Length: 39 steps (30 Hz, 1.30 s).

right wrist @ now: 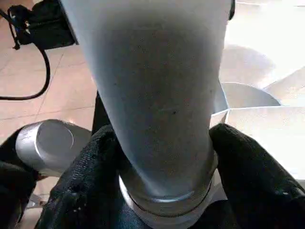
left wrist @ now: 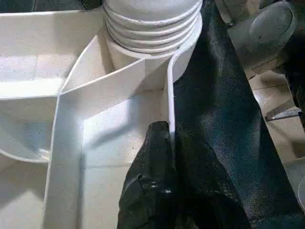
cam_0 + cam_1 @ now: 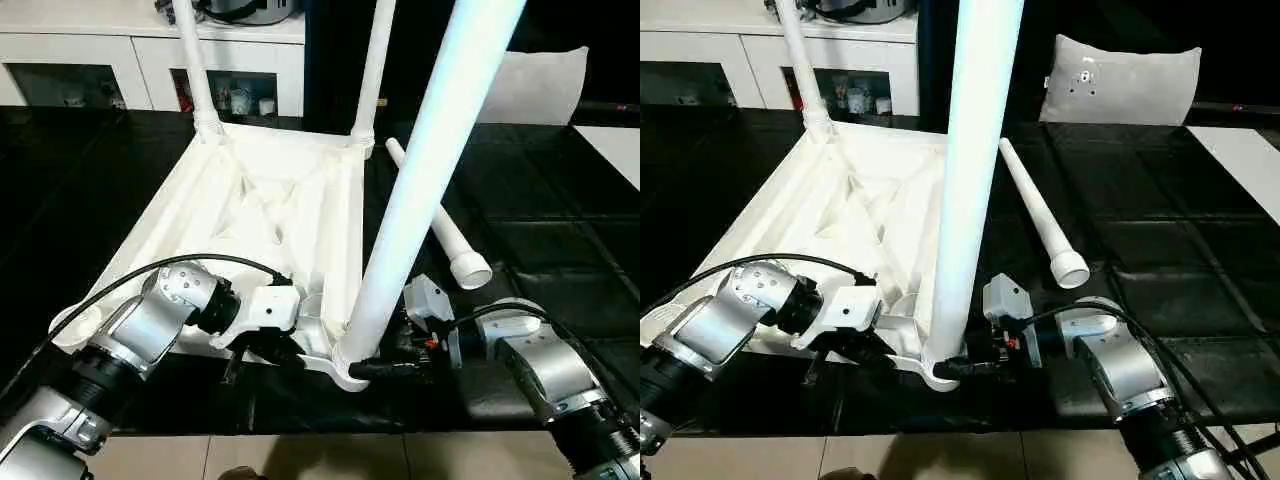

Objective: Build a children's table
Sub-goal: Rotate leg to tighten

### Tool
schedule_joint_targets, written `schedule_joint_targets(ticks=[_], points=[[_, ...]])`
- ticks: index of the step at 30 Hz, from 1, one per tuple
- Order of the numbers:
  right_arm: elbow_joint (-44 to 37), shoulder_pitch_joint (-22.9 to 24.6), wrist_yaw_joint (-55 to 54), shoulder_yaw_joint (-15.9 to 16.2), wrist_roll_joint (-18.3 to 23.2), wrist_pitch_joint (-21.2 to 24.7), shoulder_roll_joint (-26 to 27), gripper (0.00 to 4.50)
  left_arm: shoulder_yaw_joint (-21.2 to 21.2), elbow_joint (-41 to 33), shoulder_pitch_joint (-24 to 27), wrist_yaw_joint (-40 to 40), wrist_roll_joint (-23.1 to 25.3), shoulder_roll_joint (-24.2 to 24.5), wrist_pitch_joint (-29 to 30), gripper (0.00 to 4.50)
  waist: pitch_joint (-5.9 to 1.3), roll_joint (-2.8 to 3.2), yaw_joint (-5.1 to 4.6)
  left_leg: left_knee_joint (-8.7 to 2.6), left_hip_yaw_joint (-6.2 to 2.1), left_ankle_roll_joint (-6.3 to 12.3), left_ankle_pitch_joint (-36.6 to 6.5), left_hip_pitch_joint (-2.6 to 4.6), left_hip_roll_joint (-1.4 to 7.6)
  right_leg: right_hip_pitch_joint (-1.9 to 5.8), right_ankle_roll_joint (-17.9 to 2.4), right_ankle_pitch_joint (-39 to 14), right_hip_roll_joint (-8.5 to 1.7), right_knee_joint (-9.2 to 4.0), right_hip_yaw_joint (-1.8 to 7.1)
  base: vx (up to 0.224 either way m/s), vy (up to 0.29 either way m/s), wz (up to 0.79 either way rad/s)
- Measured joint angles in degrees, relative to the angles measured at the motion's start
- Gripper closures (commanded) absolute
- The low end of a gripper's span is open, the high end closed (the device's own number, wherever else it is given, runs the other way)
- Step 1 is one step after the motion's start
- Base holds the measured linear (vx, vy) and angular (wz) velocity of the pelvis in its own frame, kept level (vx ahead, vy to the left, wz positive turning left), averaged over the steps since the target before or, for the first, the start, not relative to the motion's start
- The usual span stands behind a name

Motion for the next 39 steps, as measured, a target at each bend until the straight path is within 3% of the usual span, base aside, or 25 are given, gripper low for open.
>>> schedule_joint_targets(ticks=[9, 14, 16, 19, 22, 25, 27, 31, 32, 35, 39], points=[[-0.04, 0.06, -0.19, 0.07, -0.01, -0.02, 0.01, 1.89, 0.09, 0.21, 0.03, 0.01, -0.18, -0.09, 0.09, 4.5, 0.01, -0.02, 0.01, -0.02, 0.0, 0.0, 0.0, 0.1, 0.0, 0.1, 0.03, -0.02, 0.0, -0.01, -0.01, 0.0, 0.0, 0.0], [-2.41, 2.55, -4.73, -1.4, 0.54, 3.89, 2.12, 1.9, 2.24, -3.16, 2.27, 2.59, -0.76, -0.83, 7.68, 4.5, -0.02, -0.02, -0.4, -0.08, 0.01, -0.02, 0.0, 0.44, 0.0, 0.34, 0.05, -0.04, 0.0, -0.02, 0.02, 0.0, 0.0, 0.0], [-2.84, 4.0, -10.71, -3.8, 0.16, 6.23, 5.37, 1.91, 4.37, -4.57, 3.74, 7.3, -0.59, -2.5, 13.27, 4.5, -0.02, -0.04, -0.78, -0.06, 0.03, -0.04, 0.01, 0.71, 0.0, 0.47, 0.31, -0.19, 0.01, 0.01, 0.04, 0.0, 0.0, 0.0], [-2.18, 4.57, -22.4, -7.21, -1.14, 8.11, 10.34, 1.91, 6.97, -6.05, 4.69, 15.42, 0.37, -6.93, 21.1, 4.5, -0.01, -0.07, -3.21, 0.04, 0.03, -0.05, 0.02, 0.87, -0.01, 0.46, 0.36, -0.22, -0.02, -0.11, 0.06, 0.0, 0.0, 0.0], [0.09, 3.95, -33.88, -11.26, -1.92, 9.37, 16.24, 1.91, 9.4, -6.92, 5.21, 24.35, 1.5, -13.83, 28.15, 4.5, 0.07, -0.29, -5.04, 0.15, -0.13, -0.05, 0.01, 0.93, -0.03, 0.39, 0.37, -0.23, -0.04, -0.33, -0.07, 0.0, 0.0, 0.0], [1.13, 2.72, -39.32, -11.94, -2.45, 9.83, 18.53, 1.91, 9.89, -8.03, 5.24, 28.59, 2.09, -16.38, 31.49, 4.5, 0.16, -0.42, -5.87, 0.11, -0.34, -0.04, 0.01, 0.84, -0.02, 0.29, 0.38, -0.23, -0.03, -0.68, -0.29, 0.0, 0.0, 0.0], [2.34, 1.8, -42.91, -13.17, -2.44, 10.12, 20.59, 1.91, 10.85, -8.12, 5.18, 31.87, 2.8, -18.62, 33.23, 4.5, 0.18, -0.44, -5.92, 0.06, -0.46, -0.04, 0.01, 0.72, 0.0, 0.31, 0.37, -0.23, -0.01, -1.0, -0.48, 0.0, 0.0, 0.0], [7.85, -3.59, -56.59, -19.11, -2.43, 10.09, 27.94, 1.92, 13.41, -3.67, 2.21, 43.74, 5.43, -27.8, 35.33, 4.5, 0.31, -0.58, -6.35, 0.24, -0.39, -0.02, 0.0, 0.03, -0.07, -0.17, 0.3, -0.18, -0.05, -1.25, -0.34, 0.0, 0.0, 0.0], [8.39, -4.33, -58.16, -19.41, -2.47, 9.96, 28.3, 1.92, 13.43, -3.31, 1.72, 45.16, 5.48, -28.65, 35.65, 4.5, 0.3, -0.57, -6.46, 0.23, -0.34, 0.0, 0.01, -0.15, -0.1, -0.35, 0.12, -0.07, -0.05, -1.32, -0.23, 0.0, 0.0, 0.0], [8.87, -4.71, -60.66, -20.28, -2.42, 8.44, 29.45, 1.26, 13.27, -2.31, 0.55, 46.41, 5.47, -29.63, 35.75, 4.5, 0.3, -0.58, -6.25, 0.26, -0.19, 0.08, -0.02, -0.42, -0.13, -0.55, -0.08, 1.48, -0.05, -1.71, -0.09, 0.0, 0.0, 0.0], [9.43, -4.43, -61.42, -20.77, -2.25, 7.43, 29.71, 0.94, 11.2, -2.39, 0.32, 44.29, 5.37, -28.34, 33.18, 4.5, 0.24, -0.36, -4.83, -0.02, -0.18, 0.06, -0.03, -0.63, 0.02, -0.86, 0.24, 2.07, 0.04, -1.74, -0.19, 0.014, -0.005, 0.0]])
